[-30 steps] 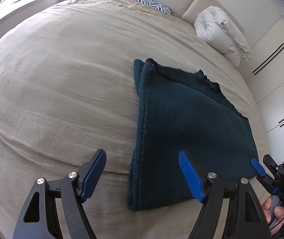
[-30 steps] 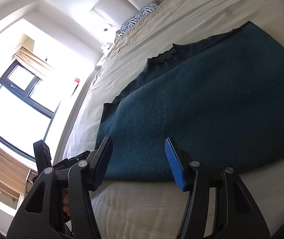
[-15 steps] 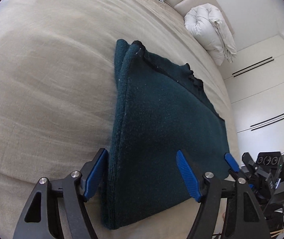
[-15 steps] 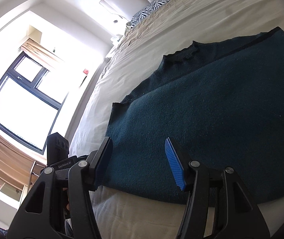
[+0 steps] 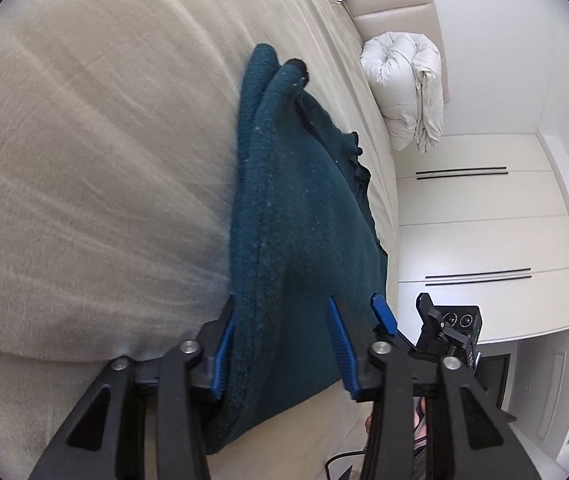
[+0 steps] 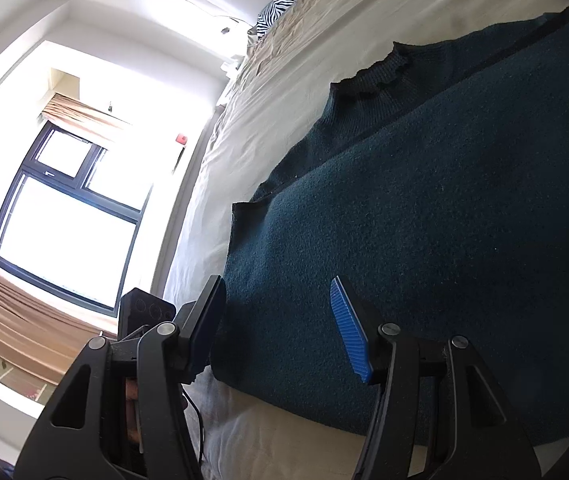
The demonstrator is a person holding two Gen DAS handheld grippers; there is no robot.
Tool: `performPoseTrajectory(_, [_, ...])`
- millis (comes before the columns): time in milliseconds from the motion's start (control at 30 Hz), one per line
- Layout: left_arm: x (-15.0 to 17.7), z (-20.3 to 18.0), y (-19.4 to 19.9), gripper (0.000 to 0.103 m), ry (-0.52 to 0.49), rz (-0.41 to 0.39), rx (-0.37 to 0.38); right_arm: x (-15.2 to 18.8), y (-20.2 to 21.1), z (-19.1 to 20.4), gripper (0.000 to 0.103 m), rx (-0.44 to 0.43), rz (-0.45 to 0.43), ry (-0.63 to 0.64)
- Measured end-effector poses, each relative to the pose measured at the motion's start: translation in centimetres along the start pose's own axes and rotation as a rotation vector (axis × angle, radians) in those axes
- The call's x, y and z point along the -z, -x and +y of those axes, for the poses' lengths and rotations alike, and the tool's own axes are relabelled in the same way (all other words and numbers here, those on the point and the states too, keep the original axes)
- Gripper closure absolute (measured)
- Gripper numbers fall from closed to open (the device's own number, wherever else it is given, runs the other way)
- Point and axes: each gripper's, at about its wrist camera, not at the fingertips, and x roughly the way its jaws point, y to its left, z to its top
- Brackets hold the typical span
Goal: Fold small clothes
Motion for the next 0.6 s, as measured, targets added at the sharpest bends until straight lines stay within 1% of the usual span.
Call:
performPoseTrajectory(33, [0.0,0.3,0.0,0.076,0.013,-0.006,0.001,-0.3,-0.3,-0.2,0.049,-0.007,0.003,-0.013])
performPoseTrajectory(133, [-0.1,0.8,0.0,0.087,0.034,-0.02,0.007,-1.1,-1.5,-0.4,0.048,-0.024,0.015,-0.037])
performPoseTrajectory(233, [-0.2,1.2,0.4,0.089,0.053,-0.046,0.017,-1.6,-3.5,-0.6,0.048,-0.037,0.071,-0.046])
performPoseTrajectory(300, [-0.2,1.1,0.5,0.089,0.052,-0.058,0.014,-1.6,-5.1,-1.4,0.05,0.014,0.119,-0.057])
performPoseTrajectory(333, [-0.2,1.0,0.6,0.09,0.05,-0.063,0.011,-1.6,-5.7,-1.9,0.05,0.021,0.131,-0.055])
performPoseTrajectory(467, [-0.1,-0.7,0.6,0.091,0.025,-0.085,0.0,-1.7,-5.6,-2.7,0.05,-0.032,0.118,-0.072])
performPoseTrajectory(600, [-0.1,-4.7,0.5,0.091,-0.053,-0.105,-0.008,-2.0,-4.4,-3.0,0.049,-0.066,0.11,-0.079])
